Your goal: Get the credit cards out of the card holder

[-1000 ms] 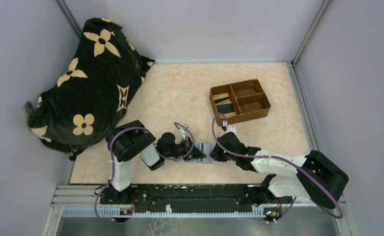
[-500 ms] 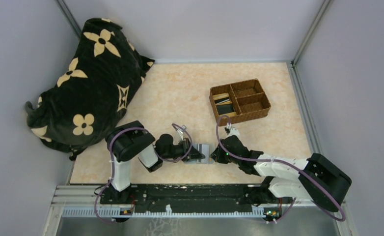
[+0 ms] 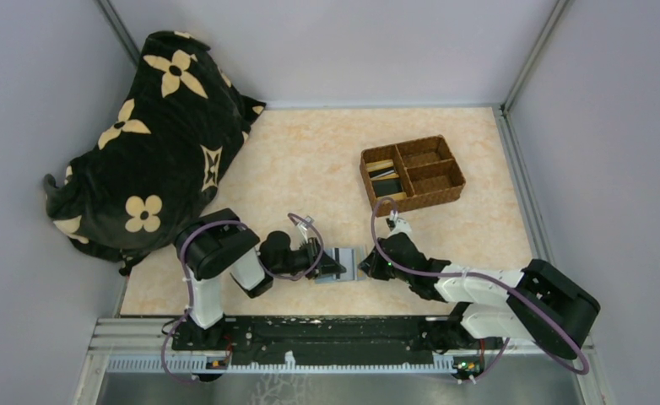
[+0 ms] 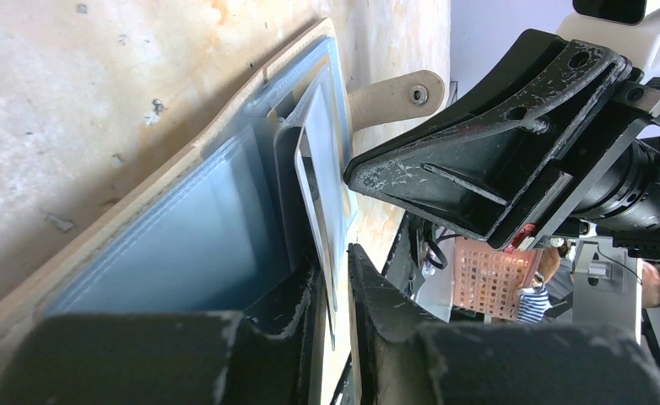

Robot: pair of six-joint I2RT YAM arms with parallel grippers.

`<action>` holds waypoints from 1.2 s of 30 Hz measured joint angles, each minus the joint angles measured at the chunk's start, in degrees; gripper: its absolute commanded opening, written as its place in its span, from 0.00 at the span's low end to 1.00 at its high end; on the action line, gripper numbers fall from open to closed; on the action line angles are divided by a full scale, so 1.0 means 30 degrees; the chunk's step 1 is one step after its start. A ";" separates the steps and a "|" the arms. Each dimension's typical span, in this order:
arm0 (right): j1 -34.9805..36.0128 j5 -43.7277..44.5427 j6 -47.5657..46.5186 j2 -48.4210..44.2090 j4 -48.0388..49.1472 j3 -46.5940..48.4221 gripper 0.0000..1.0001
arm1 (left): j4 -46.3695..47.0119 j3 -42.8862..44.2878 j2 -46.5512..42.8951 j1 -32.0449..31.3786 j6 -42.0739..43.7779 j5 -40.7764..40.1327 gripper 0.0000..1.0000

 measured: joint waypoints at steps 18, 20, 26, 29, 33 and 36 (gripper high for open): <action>0.0000 -0.0044 0.0153 0.0182 0.0714 -0.0240 0.00 | 0.1027 -0.1603 -0.0197 0.0889 0.0007 0.0211 0.22; 0.0000 -0.0051 0.0153 0.0189 0.0721 -0.0240 0.00 | 0.1115 -0.1916 -0.0197 0.0984 0.0029 0.0204 0.22; 0.0000 -0.0051 0.0160 0.0197 0.0729 -0.0240 0.00 | 0.1749 -0.2521 -0.0197 0.1217 0.0036 0.0211 0.15; 0.0000 -0.0051 0.0160 0.0189 0.0743 -0.0248 0.00 | 0.1902 -0.2798 -0.0240 0.1362 0.0044 0.0211 0.11; 0.0000 -0.0051 0.0182 0.0189 0.0991 -0.0379 0.00 | 0.2025 -0.3235 -0.0423 0.1654 0.0080 0.0211 0.07; 0.0000 -0.0051 0.0240 0.0197 0.1064 -0.0408 0.00 | 0.2142 -0.3752 -0.0619 0.2208 0.0095 0.0211 0.03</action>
